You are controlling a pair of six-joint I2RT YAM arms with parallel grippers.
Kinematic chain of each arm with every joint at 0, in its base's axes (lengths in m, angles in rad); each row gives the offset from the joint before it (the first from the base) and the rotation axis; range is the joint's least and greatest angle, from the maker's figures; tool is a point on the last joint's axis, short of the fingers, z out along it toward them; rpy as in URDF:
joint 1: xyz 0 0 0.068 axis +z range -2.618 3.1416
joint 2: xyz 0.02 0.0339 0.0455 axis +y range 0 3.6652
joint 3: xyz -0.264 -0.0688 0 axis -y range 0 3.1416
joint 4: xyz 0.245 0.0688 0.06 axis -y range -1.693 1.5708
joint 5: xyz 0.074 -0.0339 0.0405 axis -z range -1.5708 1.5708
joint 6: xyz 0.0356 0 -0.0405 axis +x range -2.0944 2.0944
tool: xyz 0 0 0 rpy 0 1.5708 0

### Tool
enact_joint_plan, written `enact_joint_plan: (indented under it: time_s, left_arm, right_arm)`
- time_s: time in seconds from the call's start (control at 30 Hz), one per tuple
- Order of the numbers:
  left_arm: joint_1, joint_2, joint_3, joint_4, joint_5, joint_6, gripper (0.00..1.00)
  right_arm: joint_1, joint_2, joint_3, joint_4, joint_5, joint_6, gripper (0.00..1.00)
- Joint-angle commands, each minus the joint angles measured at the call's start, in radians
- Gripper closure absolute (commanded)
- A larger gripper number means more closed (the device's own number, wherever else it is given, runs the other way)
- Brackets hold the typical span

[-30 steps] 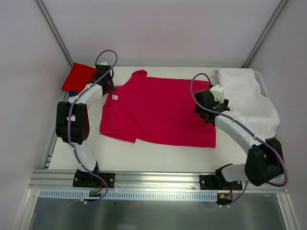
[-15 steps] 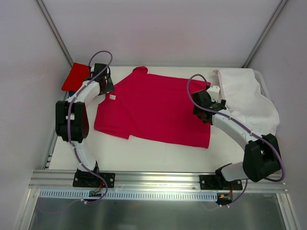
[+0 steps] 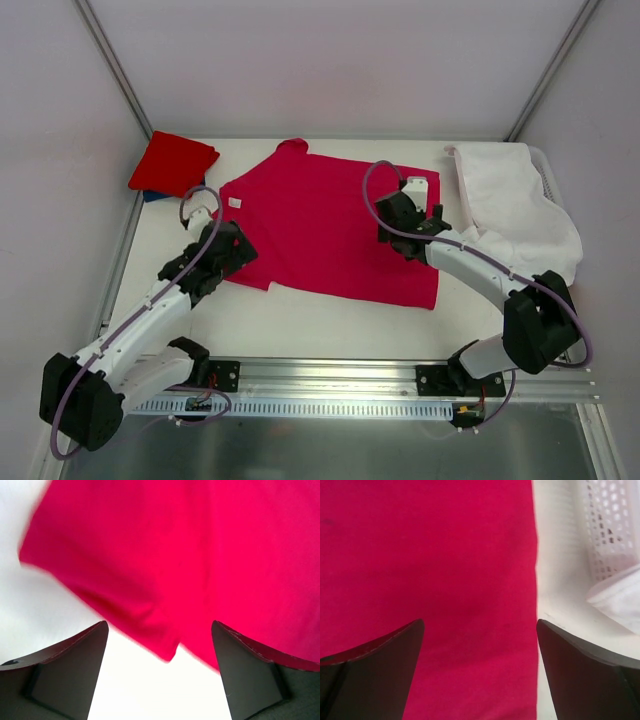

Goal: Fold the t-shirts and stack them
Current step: Flatten the tshirt out

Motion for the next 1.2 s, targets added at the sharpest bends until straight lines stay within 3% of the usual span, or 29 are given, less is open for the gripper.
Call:
enact_joint_plan:
  time_s: [0.0, 0.17, 0.33, 0.8, 1.03, 1.17]
  left_arm:
    - [-0.064, -0.090, -0.112, -0.011, 0.035, -0.194, 0.16]
    - [-0.180, -0.106, -0.258, -0.012, 0.040, -0.341, 0.19]
    - [-0.211, -0.100, -0.323, -0.009, -0.047, -0.435, 0.23]
    - [-0.233, 0.009, -0.312, 0.015, -0.175, -0.484, 0.27]
    - [-0.233, 0.095, -0.272, 0.040, -0.207, -0.496, 0.34]
    - [-0.233, 0.175, -0.238, 0.051, -0.225, -0.496, 0.44]
  right_arm:
    - [0.055, 0.031, 0.082, 0.034, -0.016, -0.021, 0.01]
    - [0.117, 0.063, 0.154, -0.017, 0.031, -0.019, 0.01]
    - [0.129, 0.063, 0.151, -0.026, 0.030, -0.003, 0.00]
    - [0.137, 0.057, 0.110, -0.051, 0.067, 0.019, 0.01]
    - [0.140, 0.079, 0.110, -0.057, 0.076, 0.019, 0.01]
    - [0.140, 0.085, 0.107, -0.057, 0.088, 0.016, 0.01]
